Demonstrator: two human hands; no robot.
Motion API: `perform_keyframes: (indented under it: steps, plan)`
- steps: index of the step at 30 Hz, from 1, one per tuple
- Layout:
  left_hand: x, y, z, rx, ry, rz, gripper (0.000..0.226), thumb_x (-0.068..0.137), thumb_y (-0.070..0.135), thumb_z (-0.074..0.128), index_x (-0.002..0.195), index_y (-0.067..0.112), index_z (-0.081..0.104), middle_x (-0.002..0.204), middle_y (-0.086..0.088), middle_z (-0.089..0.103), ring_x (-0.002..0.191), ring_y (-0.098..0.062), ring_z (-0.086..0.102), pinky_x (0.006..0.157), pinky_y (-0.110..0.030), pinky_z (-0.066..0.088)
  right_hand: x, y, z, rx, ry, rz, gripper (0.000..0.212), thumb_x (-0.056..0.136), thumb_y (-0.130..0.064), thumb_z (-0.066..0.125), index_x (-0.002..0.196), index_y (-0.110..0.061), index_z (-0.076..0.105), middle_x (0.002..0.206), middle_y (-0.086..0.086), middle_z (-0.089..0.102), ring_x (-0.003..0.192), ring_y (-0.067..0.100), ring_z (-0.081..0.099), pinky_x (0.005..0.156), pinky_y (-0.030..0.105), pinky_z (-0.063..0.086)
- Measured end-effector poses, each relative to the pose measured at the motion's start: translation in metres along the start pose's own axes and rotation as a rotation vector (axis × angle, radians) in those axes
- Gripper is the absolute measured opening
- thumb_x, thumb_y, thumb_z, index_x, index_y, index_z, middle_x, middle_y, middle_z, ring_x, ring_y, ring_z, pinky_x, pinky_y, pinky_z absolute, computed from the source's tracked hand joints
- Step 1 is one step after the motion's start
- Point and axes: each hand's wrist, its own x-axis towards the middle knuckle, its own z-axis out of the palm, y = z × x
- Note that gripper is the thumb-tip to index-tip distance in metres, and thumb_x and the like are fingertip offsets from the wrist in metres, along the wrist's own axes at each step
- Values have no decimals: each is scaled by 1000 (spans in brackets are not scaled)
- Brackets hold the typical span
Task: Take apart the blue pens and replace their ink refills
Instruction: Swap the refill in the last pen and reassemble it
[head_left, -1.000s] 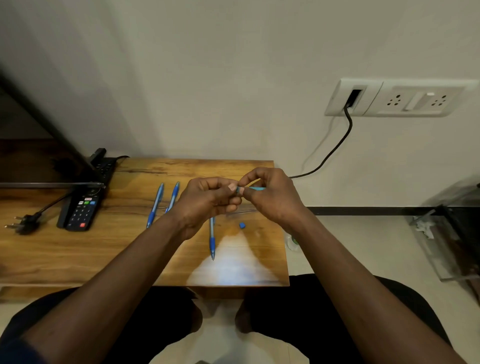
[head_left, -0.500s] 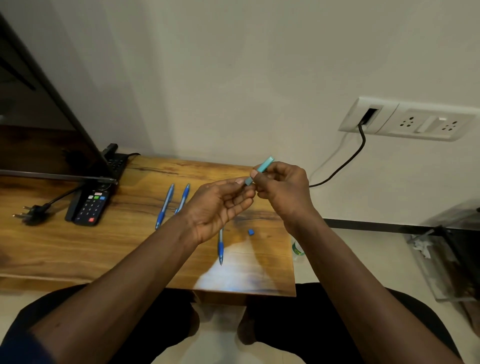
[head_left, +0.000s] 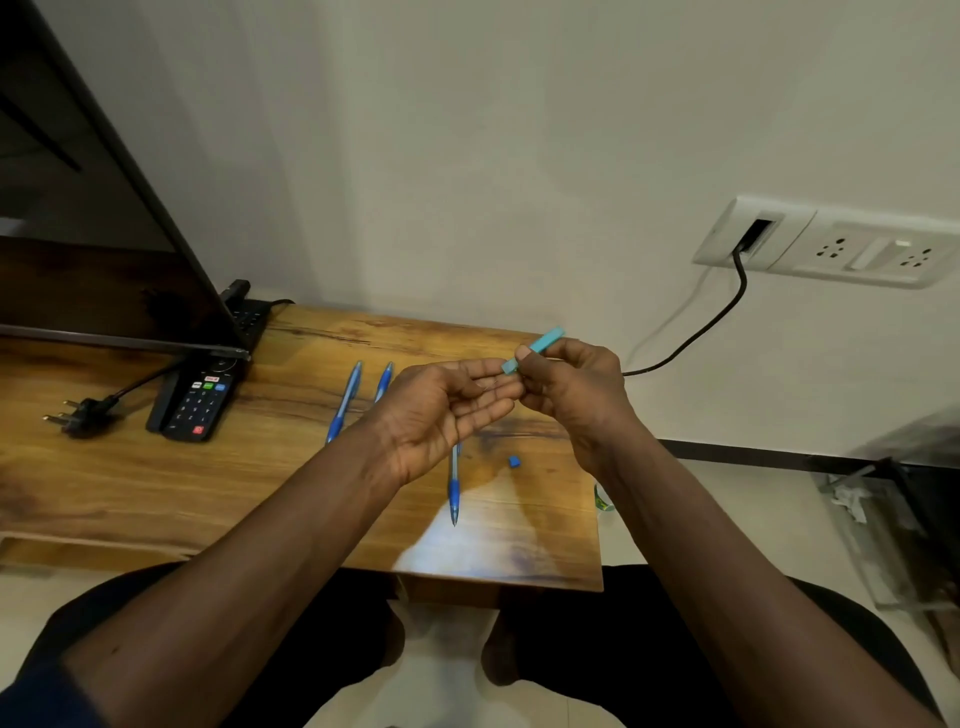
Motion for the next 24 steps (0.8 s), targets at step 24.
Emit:
perform_keyframes:
  steps: [24]
  plan:
    - [12, 2, -15, 111, 234, 4, 18, 103, 5, 60, 114, -6, 69, 99, -23, 79, 87, -25, 81, 74, -30, 66, 16, 30, 18, 326, -110, 303, 6, 94, -12, 72, 94, -6, 72, 74, 5, 74, 74, 17, 70, 69, 28, 57]
